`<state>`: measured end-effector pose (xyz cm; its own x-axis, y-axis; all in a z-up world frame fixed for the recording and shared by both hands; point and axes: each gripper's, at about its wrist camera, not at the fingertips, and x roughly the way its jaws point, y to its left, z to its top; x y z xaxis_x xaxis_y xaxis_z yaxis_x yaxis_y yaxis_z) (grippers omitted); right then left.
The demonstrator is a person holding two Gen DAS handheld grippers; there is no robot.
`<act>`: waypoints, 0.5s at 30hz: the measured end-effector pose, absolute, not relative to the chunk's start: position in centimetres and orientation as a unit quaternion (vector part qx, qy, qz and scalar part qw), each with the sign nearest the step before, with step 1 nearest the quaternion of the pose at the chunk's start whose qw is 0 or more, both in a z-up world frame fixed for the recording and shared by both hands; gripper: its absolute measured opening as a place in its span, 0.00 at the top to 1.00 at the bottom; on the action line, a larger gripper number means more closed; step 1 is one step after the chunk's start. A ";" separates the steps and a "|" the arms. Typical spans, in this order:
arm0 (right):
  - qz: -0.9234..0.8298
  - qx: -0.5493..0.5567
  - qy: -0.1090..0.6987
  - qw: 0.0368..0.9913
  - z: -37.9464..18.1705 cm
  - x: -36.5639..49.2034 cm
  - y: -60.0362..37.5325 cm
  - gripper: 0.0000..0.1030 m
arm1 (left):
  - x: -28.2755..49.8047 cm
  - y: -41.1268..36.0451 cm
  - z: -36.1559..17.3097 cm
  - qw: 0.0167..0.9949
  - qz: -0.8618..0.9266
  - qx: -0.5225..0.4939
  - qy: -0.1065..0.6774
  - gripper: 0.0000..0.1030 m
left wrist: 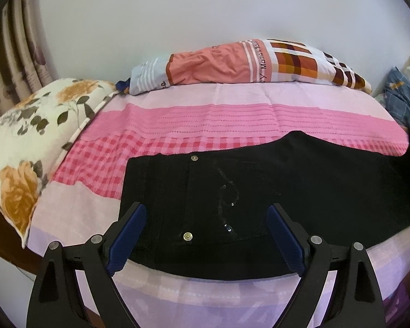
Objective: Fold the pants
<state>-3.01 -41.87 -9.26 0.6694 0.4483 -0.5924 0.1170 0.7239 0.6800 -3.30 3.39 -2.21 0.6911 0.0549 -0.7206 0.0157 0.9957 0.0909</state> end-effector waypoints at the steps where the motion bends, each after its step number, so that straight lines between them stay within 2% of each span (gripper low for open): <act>1: 0.115 0.341 0.409 0.839 -9.6 -2.1 -39.1 0.91 | -3.3 3.6 -2.3 0.918 0.011 0.041 0.394 0.12; 8: 0.186 0.300 0.475 0.806 -13.6 0.1 -28.0 0.91 | -3.0 5.1 -2.9 0.911 0.012 0.007 0.411 0.12; 15: 0.209 0.247 0.497 0.805 -14.8 -0.1 -23.3 0.91 | -2.5 5.6 -4.3 0.898 0.001 -0.021 0.439 0.12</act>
<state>-0.08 -23.29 -14.79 0.4181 0.5825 -0.6971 -0.0905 0.7902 0.6061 -2.54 5.58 -4.28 0.6150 -0.0161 -0.7884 -0.0207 0.9991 -0.0365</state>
